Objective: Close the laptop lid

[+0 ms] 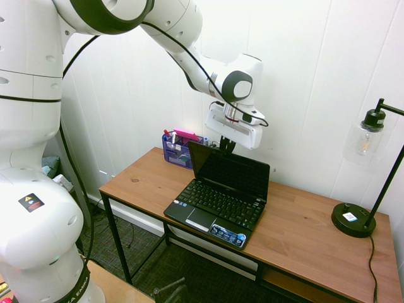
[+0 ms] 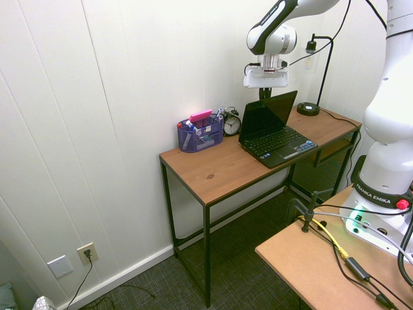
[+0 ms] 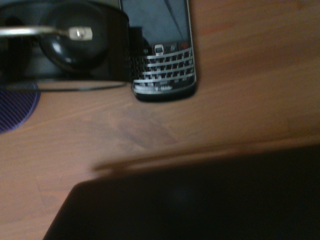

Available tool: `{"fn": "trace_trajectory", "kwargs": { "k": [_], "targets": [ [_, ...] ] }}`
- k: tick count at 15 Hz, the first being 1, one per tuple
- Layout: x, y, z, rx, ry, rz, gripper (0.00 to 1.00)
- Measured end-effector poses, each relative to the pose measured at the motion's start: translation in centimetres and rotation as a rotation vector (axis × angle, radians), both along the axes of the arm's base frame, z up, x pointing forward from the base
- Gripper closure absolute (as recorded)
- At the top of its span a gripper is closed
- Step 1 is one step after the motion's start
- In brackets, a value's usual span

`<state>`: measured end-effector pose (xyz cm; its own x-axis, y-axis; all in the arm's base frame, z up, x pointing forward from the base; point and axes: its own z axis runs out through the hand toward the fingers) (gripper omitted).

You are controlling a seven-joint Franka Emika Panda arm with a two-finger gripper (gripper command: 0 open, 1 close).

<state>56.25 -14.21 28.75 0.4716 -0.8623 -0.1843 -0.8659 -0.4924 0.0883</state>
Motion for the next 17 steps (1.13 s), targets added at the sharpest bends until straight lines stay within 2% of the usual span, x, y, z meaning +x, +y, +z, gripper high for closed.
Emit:
{"fn": "trace_trajectory", "kwargs": {
  "k": [8,14,17],
  "targets": [
    [-4.5,0.0,-5.3,0.038,0.125,0.019,1.0],
    [-5.9,-0.6,-9.6,0.063,0.2,0.053,1.0],
    [-6.3,-1.2,-11.1,0.07,0.204,0.053,1.0]
  ]
}}
